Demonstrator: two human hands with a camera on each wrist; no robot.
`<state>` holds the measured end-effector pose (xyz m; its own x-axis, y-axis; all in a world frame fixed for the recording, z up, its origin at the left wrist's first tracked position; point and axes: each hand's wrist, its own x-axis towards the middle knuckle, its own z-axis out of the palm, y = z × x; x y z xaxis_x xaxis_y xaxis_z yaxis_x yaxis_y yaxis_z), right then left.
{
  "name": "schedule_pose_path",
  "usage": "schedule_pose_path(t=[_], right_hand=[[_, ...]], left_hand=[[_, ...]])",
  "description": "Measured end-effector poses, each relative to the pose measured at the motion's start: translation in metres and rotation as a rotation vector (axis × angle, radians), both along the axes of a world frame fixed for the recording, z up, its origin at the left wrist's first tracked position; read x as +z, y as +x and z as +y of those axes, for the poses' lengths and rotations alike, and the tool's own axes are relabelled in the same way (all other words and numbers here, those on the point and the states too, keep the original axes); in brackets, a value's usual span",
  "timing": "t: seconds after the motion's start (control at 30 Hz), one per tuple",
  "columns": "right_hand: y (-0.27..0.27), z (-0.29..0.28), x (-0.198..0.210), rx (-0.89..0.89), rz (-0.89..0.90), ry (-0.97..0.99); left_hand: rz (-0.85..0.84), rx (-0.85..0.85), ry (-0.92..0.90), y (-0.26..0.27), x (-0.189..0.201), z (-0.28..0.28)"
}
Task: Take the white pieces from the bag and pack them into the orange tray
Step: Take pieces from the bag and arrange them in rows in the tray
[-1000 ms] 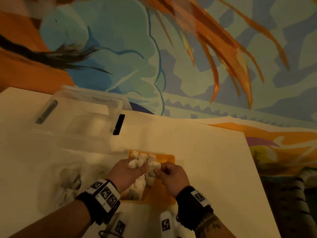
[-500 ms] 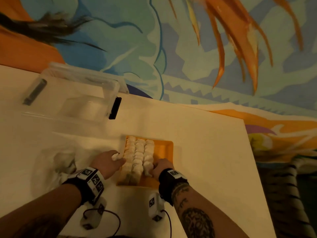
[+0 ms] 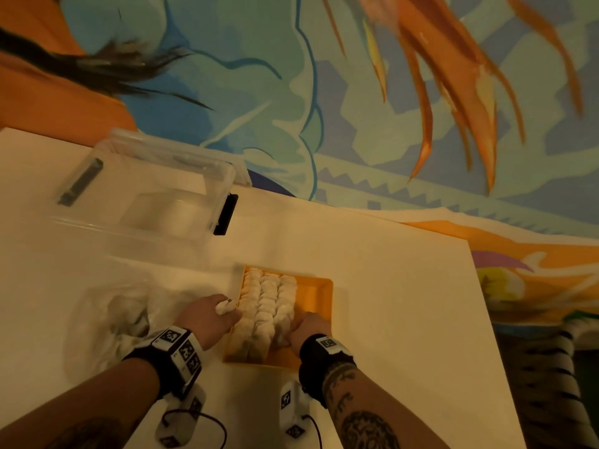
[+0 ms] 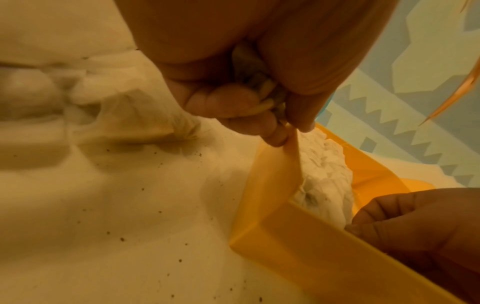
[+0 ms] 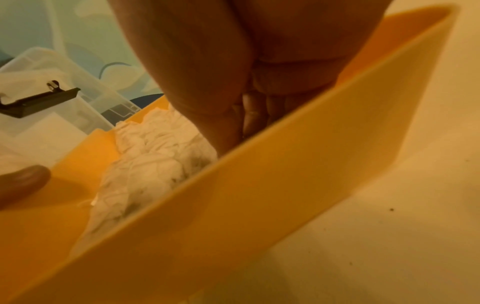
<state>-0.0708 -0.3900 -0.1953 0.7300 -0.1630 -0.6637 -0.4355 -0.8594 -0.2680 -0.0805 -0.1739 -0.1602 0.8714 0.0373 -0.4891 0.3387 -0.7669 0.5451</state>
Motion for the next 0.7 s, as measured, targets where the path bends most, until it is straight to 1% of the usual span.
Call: schedule_pose_path(t=[0.3, 0.4, 0.57, 0.7], right_hand=[[-0.007, 0.002, 0.003, -0.065, 0.047, 0.042], [-0.008, 0.005, 0.002, -0.004, 0.058, 0.005], [-0.009, 0.005, 0.010, 0.021, 0.055, -0.004], [-0.010, 0.003, 0.016, 0.033, 0.040, -0.014]], left_hand=[[0.002, 0.031, -0.045, 0.000, -0.005, 0.001], [-0.006, 0.042, -0.028, -0.001, -0.006, 0.001], [0.001, 0.048, -0.019, -0.002, -0.005, 0.000], [-0.006, 0.007, 0.044, -0.001, -0.003, -0.001]])
